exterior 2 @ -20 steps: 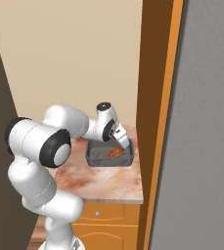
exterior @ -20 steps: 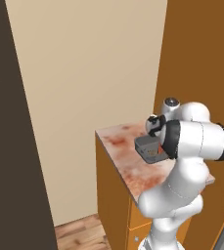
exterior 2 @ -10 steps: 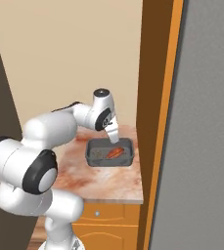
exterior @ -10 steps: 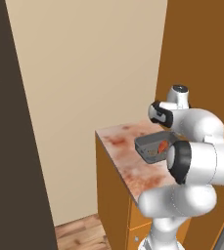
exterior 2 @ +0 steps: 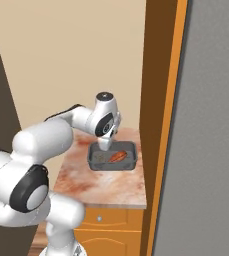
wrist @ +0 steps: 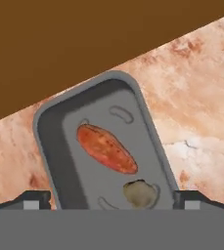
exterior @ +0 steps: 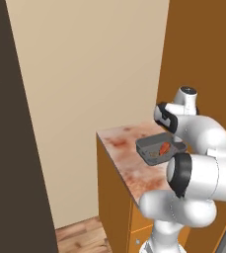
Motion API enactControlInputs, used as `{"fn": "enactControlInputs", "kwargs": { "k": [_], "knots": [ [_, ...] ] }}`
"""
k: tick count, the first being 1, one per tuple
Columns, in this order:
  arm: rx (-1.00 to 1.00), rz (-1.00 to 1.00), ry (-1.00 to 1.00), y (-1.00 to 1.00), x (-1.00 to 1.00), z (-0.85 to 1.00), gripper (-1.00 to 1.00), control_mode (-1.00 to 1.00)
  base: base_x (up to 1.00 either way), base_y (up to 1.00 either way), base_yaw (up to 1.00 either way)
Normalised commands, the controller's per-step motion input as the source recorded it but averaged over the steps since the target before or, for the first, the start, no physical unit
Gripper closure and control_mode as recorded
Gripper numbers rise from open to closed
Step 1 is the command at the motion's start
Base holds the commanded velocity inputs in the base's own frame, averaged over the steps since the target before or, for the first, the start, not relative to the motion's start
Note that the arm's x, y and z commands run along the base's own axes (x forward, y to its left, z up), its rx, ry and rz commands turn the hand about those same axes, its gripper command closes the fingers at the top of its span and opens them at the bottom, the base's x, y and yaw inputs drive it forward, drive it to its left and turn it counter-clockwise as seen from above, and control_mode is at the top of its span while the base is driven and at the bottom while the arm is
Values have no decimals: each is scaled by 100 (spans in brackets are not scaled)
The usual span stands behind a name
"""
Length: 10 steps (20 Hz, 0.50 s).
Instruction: Take the garlic and sweet potato out of the freezer and place them in the tupperware container on the counter. Then put the tupperware containing the vegetables back in the freezer.
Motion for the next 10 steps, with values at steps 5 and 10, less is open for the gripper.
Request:
{"fn": "enactControlInputs", "kwargs": {
  "k": [5, 10],
  "knots": [
    [23, -83, 0, 12, -14, 0, -100, -100, 0, 0, 0],
    [24, -74, 0, 32, -16, 0, -100, -100, 0, 0, 0]
  ]
}}
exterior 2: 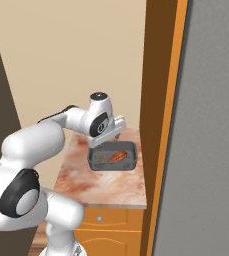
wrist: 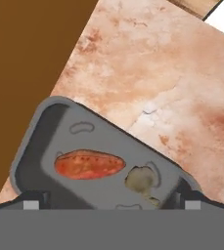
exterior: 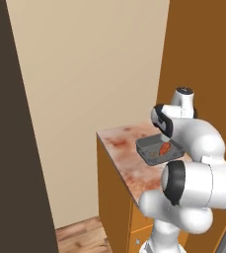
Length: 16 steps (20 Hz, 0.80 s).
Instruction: Take the garlic and sweet potato out of the freezer and place them in the tupperware container on the counter. Then put the tupperware containing the vegetables back in the freezer.
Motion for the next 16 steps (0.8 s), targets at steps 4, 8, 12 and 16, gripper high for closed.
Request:
{"fn": "enactControlInputs", "kwargs": {
  "k": [4, 8, 12, 16],
  "knots": [
    [26, -57, -2, 69, -28, 0, -100, -100, 0, 0, 0],
    [17, -44, -1, 89, -20, 0, -100, -100, 0, 0, 0],
    [5, -35, -1, 90, -9, -5, -100, -100, 0, 0, 0],
    [0, -37, 0, 88, 0, -15, -100, -100, 0, 0, 0]
  ]
}}
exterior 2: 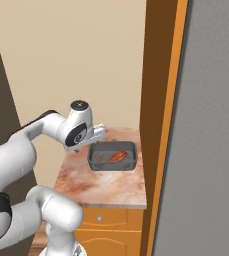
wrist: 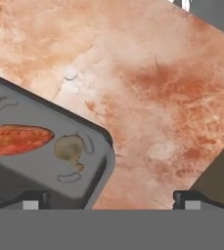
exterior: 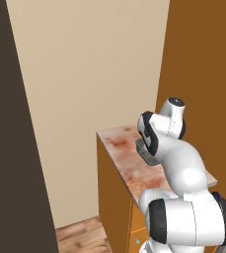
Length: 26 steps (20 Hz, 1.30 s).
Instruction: Take the garlic and sweet potato out of the freezer and place them in the tupperware container on the counter. Then put the tupperware containing the vegetables back in the freezer.
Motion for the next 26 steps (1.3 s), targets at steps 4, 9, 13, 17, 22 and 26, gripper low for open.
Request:
{"fn": "enactControlInputs", "kwargs": {
  "k": [4, 9, 13, 17, 22, 26],
  "knots": [
    [0, -44, 0, 65, 10, -13, -100, -100, 0, 0, 0],
    [0, -46, 0, 44, 16, -14, -100, -100, 0, 0, 0],
    [0, -48, 0, 41, 24, -4, -100, -100, 0, 0, 0],
    [0, -50, 0, 39, 35, 0, -100, -100, 0, 0, 0],
    [1, -46, 1, 32, 47, 0, -100, -100, 0, 0, 0],
    [6, -41, 0, 33, 43, 2, -100, -100, 0, 0, 0]
  ]
}}
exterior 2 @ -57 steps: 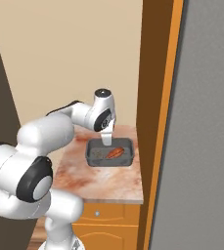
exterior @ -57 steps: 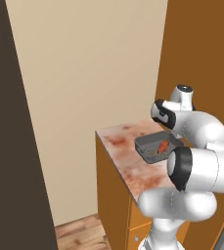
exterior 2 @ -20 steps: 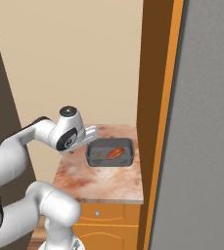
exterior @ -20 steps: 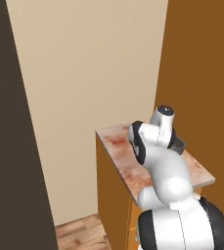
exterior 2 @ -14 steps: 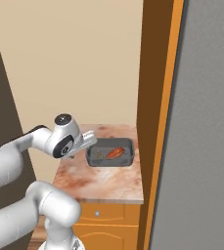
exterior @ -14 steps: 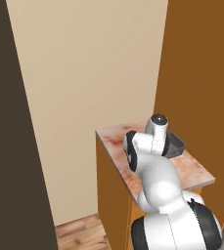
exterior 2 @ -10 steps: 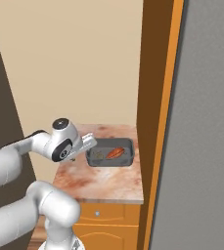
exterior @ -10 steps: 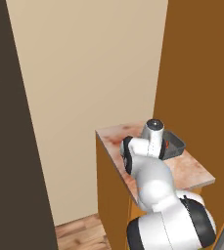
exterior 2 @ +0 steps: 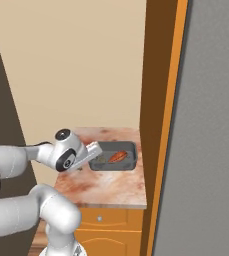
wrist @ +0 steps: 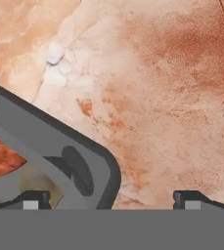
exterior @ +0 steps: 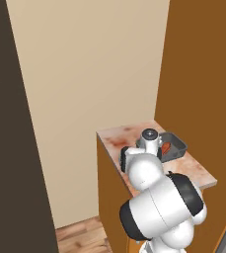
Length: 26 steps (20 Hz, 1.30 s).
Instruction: Take the garlic and sweet potato out of the freezer and place them in the tupperware container on the counter. Then put the tupperware containing the vegetables back in the freezer.
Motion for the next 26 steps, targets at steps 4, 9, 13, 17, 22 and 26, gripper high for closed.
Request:
{"fn": "enactControlInputs", "kwargs": {
  "k": [4, 9, 13, 17, 22, 26],
  "knots": [
    [10, -38, 0, 45, 31, 20, -100, -100, 0, 0, 0],
    [11, -37, 0, 51, 28, 25, -100, -100, 0, 0, 0],
    [9, -36, 0, 57, 38, 31, -100, -100, 0, 0, 0],
    [5, -34, 0, 62, 52, 43, -100, -100, 0, 0, 0],
    [4, -32, 0, 57, 59, 49, -100, -100, 0, 0, 0],
    [5, -32, 0, 49, 58, 42, -100, -100, 0, 0, 0]
  ]
}}
